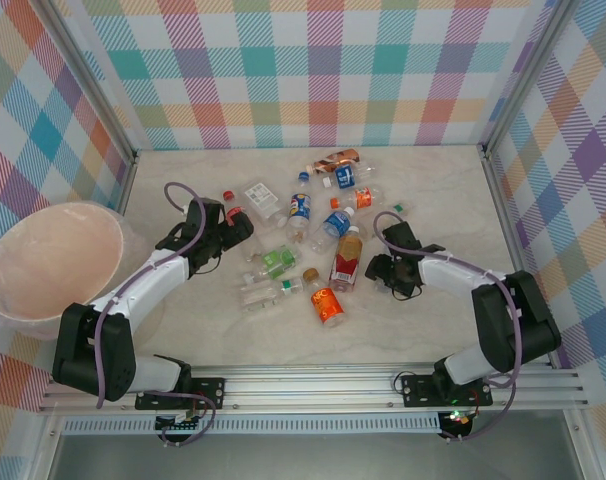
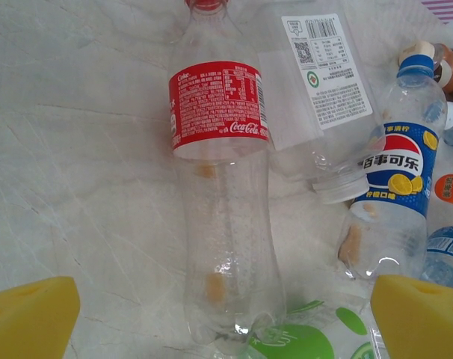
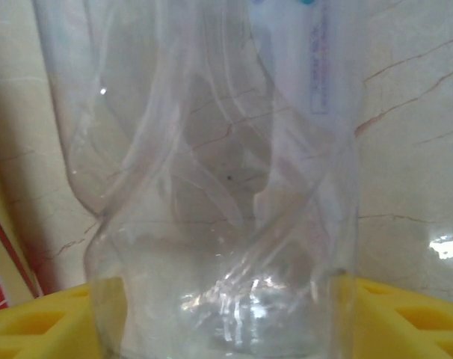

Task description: Put the plastic bottles in the bin

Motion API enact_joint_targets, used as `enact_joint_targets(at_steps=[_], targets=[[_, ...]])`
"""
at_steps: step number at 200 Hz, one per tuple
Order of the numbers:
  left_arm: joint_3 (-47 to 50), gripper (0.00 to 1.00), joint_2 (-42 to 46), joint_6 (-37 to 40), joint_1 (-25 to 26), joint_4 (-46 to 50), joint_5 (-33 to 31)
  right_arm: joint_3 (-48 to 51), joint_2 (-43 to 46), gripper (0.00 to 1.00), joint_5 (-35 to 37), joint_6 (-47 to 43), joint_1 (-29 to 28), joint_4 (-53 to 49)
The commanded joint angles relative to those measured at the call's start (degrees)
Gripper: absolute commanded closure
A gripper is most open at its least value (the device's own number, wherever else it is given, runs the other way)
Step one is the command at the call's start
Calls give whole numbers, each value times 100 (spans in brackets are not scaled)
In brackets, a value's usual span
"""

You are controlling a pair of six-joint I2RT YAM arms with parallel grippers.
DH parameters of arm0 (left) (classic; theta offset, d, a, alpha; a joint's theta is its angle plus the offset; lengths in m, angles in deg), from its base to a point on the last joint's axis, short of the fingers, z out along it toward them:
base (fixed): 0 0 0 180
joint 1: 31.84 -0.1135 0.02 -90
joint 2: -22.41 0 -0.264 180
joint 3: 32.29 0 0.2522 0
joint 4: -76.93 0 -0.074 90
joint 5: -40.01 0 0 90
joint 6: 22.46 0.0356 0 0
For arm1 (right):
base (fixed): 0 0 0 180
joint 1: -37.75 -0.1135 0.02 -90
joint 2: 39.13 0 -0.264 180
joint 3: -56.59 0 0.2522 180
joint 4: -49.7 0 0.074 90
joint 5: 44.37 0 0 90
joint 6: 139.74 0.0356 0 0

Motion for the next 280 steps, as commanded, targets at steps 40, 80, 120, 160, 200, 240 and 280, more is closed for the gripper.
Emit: enact_joint_targets(at_steps=[40,80,120,160,200,240,280], targets=[[-218,0,133,146,51,369,591,-30,89,45,187,-480,-53,61],[-63,0,380,50,204,-83,1027,64,779,57,480,-1299,-55,234],[-24,0,338,-181,364,-845,1952,355,1511,62,10,-1764,-96,1020],[-60,0,147,-297,802,-1847,2641,657,1874,64,-1606,-1989,-132,2273],[-163,0,-335,-620,1225,-2979,3313,901,1896,63,-2669,-2029,-149,3263],[-804,0,-832,-207,1764,-2700,3159,775,1595,63,-3325,-2059,-210,3519],[-1284,0,-1275,29,2009,-2857,3059,486,1308,62,-3693,-2278,-363,3341]])
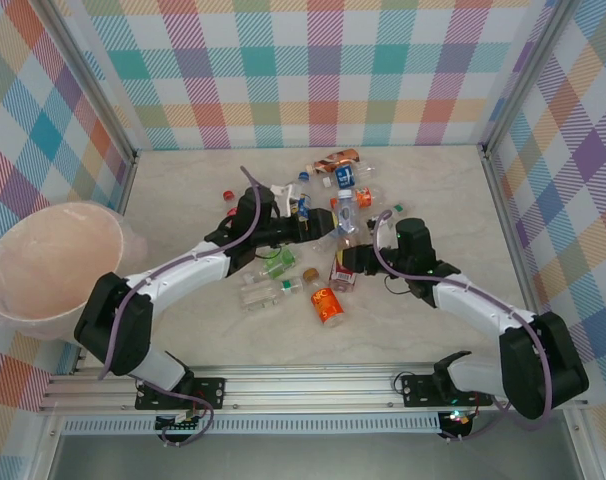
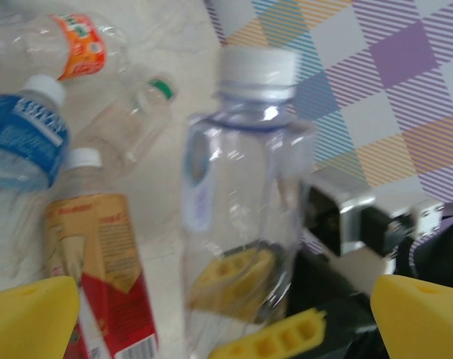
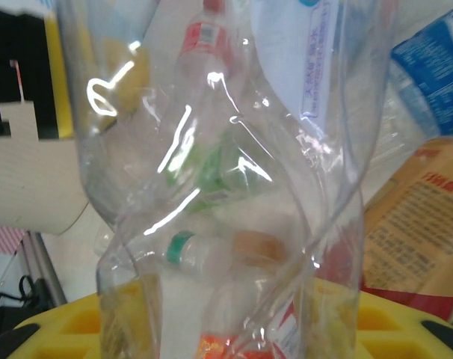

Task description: Put the plastic bottles in the bin

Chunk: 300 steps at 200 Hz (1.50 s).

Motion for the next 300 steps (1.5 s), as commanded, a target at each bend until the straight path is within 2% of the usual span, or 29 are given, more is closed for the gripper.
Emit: enact_joint_targets(at_steps=[1,11,26,37,61,85,97,119,145,197,217,246,259,267,283,300], targets=[[-386,0,-230,291,109,-253,0,-335,-124,62,-496,-304,-117,125],[-628,0,-332,403,170,175,-380,-383,-145,62,-525,-333,-152,118],[-989,0,-488,406,259,1076,-1388,-425,-155,62,-521,-366,-201,130],[-1152,0,-615,344,259,1371,-1641,-509,-167,61,-492,-465,-241,20],[-1410,0,-829,311,283,1484,-1266,-731,-255,60,-417,-721,-344,-250],[-1684,1,-957,233,296,1996,-1527,-843,-321,60,-394,-814,-391,-210],[-1748,3,-1023,219,292,2007,-1403,-929,-364,59,-361,-874,-417,-285],[-1902,17,-1184,147,297,2054,-1048,-1030,-406,59,-313,-960,-436,-427],[-1970,31,-1232,79,288,2146,-971,-1108,-410,57,-247,-1155,-436,-646],[-2032,38,-1207,56,253,2216,-828,-1202,-414,51,-290,-1240,-430,-822],[-1996,40,-1192,-20,218,2183,-916,-1204,-380,43,-313,-1213,-438,-835],[-1890,42,-1090,-194,57,2150,-1039,-1281,-271,18,-370,-1315,-432,-1040],[-1864,42,-980,-194,-33,2229,-1171,-1275,-134,9,-307,-1321,-436,-1077],[-1849,43,-873,-132,-107,2299,-1246,-1236,-14,0,-175,-1289,-434,-1055],[-1908,42,-595,66,-254,2599,-1586,-1117,291,0,282,-1195,-436,-962],[-2081,41,-198,428,-352,3291,-2418,-964,668,0,938,-1076,-436,-830]])
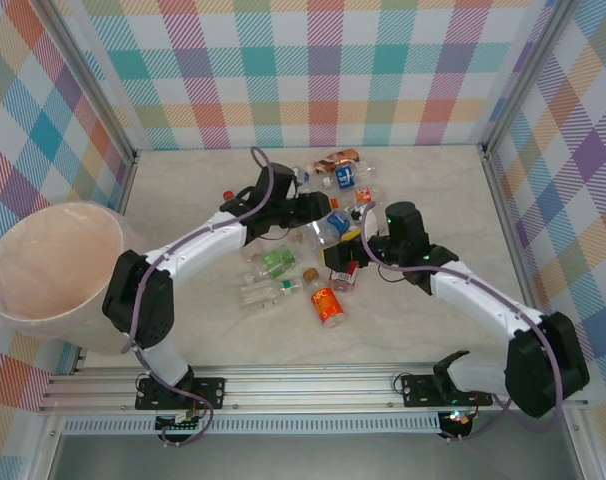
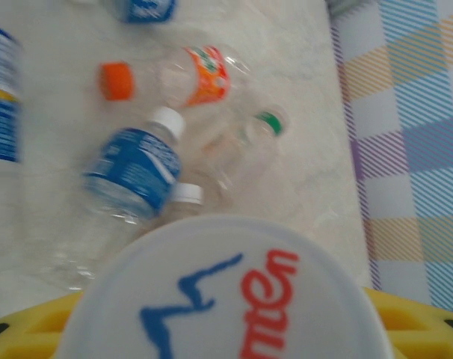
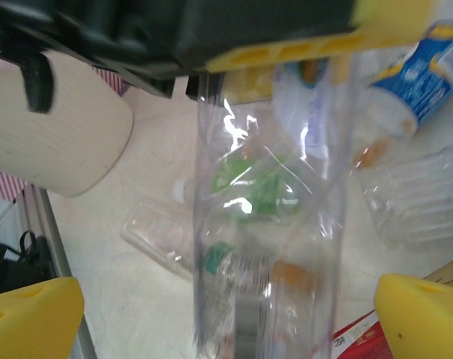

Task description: Put the plastic bottles in the bin

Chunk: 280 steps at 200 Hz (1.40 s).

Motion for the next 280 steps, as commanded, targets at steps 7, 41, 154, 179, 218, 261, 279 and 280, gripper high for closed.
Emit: enact_joint_targets(at_steps=[7,41,154,179,218,261,279,280], targets=[[-276,41,956,671,-188,1068,-1418,200,683,0,1106,145,-41,284],[-814,41,1840,1639,-230,2131,-3382,420,1218,0,2404,340,-43,397],[-1370,40,3950,4221,-1398,1997,-6603,703,1484,0,3732,762,-32,370],[-1459,40,3813,3875,-2267,2492,-6710,651,1386,0,3702,752,-31,335],[-1355,40,3787,2999,-3852,3139,-5419,569,1274,0,3718,692,-28,262],[-1266,40,3386,2159,-5462,3864,-3555,483,1157,0,3688,692,-30,189],[-1098,39,3302,1970,-5969,3877,-2850,447,1156,0,3692,657,-32,89],[-1085,39,3299,1961,-5992,3873,-2829,447,1158,0,3698,656,-31,85]])
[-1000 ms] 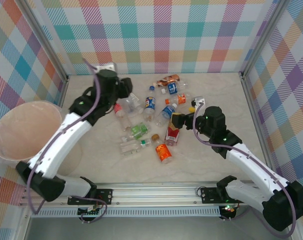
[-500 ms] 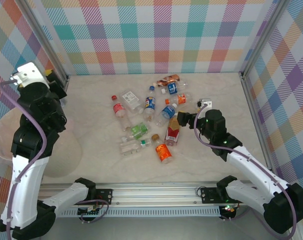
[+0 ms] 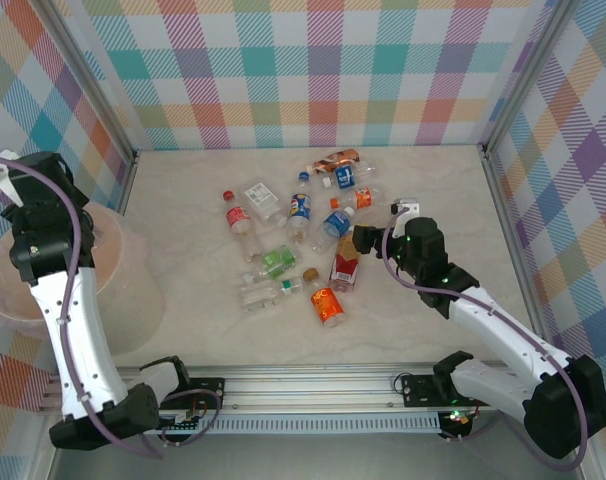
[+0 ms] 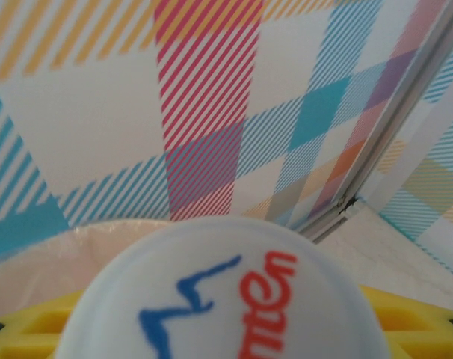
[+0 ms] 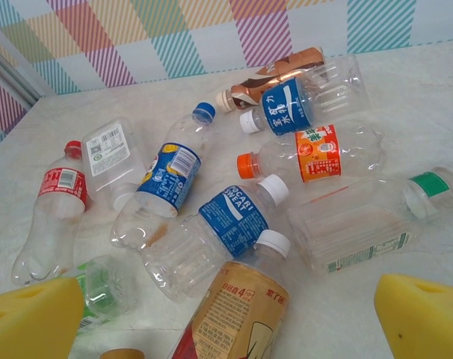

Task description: Put the plastic bottles in the bin

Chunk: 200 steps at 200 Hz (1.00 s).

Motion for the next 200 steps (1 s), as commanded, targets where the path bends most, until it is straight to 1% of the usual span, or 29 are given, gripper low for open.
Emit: enact_joint_targets(at_steps=[1,10,20,67,104,127,160,200], targets=[[215,39,-110,-544,-581,341,1369,-259,-20,0,63,-26,-30,-103],[318,39,-152,-624,-767,295,1706,-261,-15,0,95,-33,-29,-102],[430,39,-192,-705,-876,208,1914,-252,-18,0,123,-35,-30,-84],[686,38,-514,-1159,-884,-340,2691,-290,-96,0,93,15,-30,-70],[871,39,-677,-1567,-852,-873,3054,-257,-97,0,99,114,-29,-74],[854,35,-823,-1596,-727,-919,3031,-259,-141,0,120,140,-30,-38],[854,25,-939,-1583,-665,-751,2834,-281,-261,0,83,180,-30,-26],[849,21,-927,-1588,-643,-628,2820,-287,-340,0,67,192,-25,4]])
